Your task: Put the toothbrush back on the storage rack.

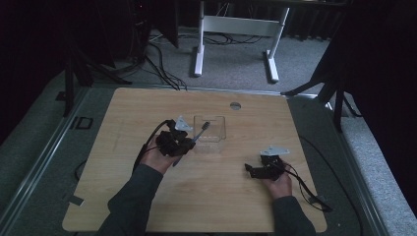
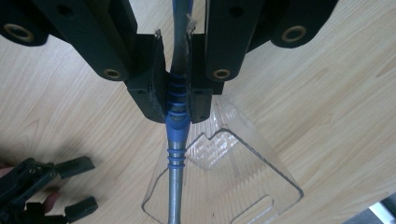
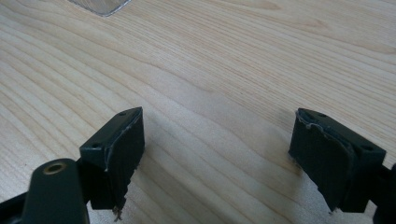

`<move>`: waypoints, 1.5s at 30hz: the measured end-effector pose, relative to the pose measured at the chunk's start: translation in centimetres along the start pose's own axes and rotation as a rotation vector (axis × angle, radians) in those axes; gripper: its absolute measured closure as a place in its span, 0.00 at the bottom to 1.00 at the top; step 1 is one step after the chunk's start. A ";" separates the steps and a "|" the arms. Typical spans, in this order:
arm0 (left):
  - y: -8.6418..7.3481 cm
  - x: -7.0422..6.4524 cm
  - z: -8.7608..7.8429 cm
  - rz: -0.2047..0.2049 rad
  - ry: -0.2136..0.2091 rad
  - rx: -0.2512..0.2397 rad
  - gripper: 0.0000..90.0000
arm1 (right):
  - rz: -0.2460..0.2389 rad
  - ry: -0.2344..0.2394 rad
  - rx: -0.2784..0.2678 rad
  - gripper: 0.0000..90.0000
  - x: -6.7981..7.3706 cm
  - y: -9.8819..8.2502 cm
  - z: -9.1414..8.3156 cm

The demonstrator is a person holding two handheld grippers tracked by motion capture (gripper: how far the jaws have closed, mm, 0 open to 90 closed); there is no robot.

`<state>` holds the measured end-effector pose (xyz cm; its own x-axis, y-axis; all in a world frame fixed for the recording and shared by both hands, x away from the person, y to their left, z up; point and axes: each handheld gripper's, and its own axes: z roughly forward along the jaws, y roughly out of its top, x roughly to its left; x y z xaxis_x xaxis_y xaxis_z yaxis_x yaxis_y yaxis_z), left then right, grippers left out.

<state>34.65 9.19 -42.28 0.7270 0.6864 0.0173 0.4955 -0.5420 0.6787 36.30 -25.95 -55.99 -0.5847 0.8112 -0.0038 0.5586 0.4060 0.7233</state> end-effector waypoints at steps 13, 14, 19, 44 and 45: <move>0.0 0.4 -0.6 -0.029 0.008 -0.059 0.87 | 0.002 0.000 0.000 0.19 0.0 0.0 0.0; 0.0 0.4 -0.6 -0.031 0.010 -0.066 0.87 | 0.002 0.000 -0.001 0.19 0.0 0.0 0.0; 0.1 0.4 -0.8 -0.040 0.014 -0.084 0.87 | 0.002 0.000 -0.001 0.19 0.0 0.0 0.0; 0.5 1.1 -1.2 -0.082 0.017 -0.156 0.87 | 0.001 0.000 0.000 0.19 0.0 0.0 0.0; 0.6 1.1 -1.2 -0.080 0.017 -0.156 0.87 | 0.001 0.000 0.000 0.19 0.0 0.0 0.0</move>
<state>35.14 10.20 -41.00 0.6791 0.7334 -0.0300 0.4710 -0.4040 0.7842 36.29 -25.95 -55.99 -0.5841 0.8116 -0.0028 0.5592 0.4049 0.7235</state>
